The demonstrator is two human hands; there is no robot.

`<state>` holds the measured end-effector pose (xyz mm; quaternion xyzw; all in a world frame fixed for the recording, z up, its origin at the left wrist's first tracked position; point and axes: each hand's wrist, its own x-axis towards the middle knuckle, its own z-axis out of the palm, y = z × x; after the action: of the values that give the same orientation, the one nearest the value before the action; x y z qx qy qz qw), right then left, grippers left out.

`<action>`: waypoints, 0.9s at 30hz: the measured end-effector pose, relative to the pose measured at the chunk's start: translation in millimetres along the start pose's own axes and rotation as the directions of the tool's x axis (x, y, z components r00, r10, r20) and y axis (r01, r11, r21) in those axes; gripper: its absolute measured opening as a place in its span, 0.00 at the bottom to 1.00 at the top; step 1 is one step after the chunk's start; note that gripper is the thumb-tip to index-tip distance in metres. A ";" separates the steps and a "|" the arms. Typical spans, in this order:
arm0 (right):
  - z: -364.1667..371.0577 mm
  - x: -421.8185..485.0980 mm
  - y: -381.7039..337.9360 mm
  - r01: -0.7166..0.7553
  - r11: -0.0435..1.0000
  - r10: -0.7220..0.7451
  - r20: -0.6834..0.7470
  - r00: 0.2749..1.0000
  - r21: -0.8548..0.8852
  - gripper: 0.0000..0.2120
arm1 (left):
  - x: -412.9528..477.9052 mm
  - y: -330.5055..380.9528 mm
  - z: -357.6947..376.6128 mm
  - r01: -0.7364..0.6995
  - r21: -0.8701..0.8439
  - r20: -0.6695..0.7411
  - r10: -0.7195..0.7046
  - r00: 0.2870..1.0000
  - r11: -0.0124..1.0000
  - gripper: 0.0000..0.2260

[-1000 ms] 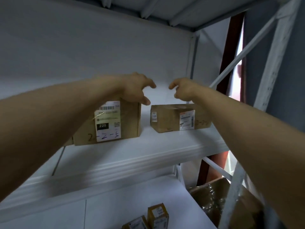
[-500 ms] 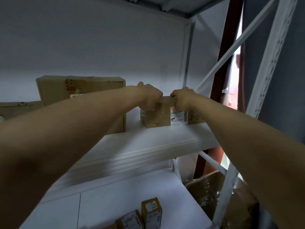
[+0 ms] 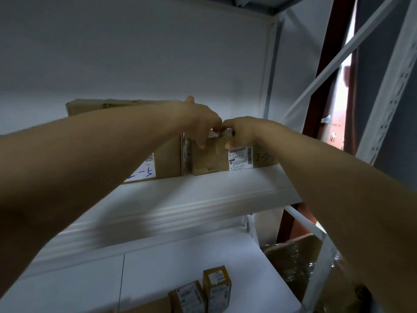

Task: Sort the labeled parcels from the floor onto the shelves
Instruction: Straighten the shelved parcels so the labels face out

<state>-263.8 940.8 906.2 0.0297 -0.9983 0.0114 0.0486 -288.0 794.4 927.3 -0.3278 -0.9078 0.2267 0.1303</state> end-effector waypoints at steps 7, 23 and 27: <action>-7.2 5.4 -14.2 0.025 1.000 -0.025 0.038 0.999 0.006 0.26 | -3.1 -4.2 0.2 -0.036 0.165 0.002 0.036 0.999 0.986 0.21; -42.2 -8.9 -53.3 0.064 0.977 -0.021 -0.208 0.978 0.201 0.17 | -42.3 -34.2 -28.1 0.035 -0.014 -0.196 -0.037 0.980 0.999 0.14; -71.6 -30.9 -101.7 0.135 0.951 -0.016 -0.387 0.922 0.280 0.06 | -98.0 -60.3 -51.8 0.052 -0.156 -0.453 -0.118 0.884 0.986 0.09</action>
<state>-220.1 842.9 976.4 0.0728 -0.9544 0.1669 0.2366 -226.8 706.0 993.4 -0.3403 -0.8781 0.0729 0.3284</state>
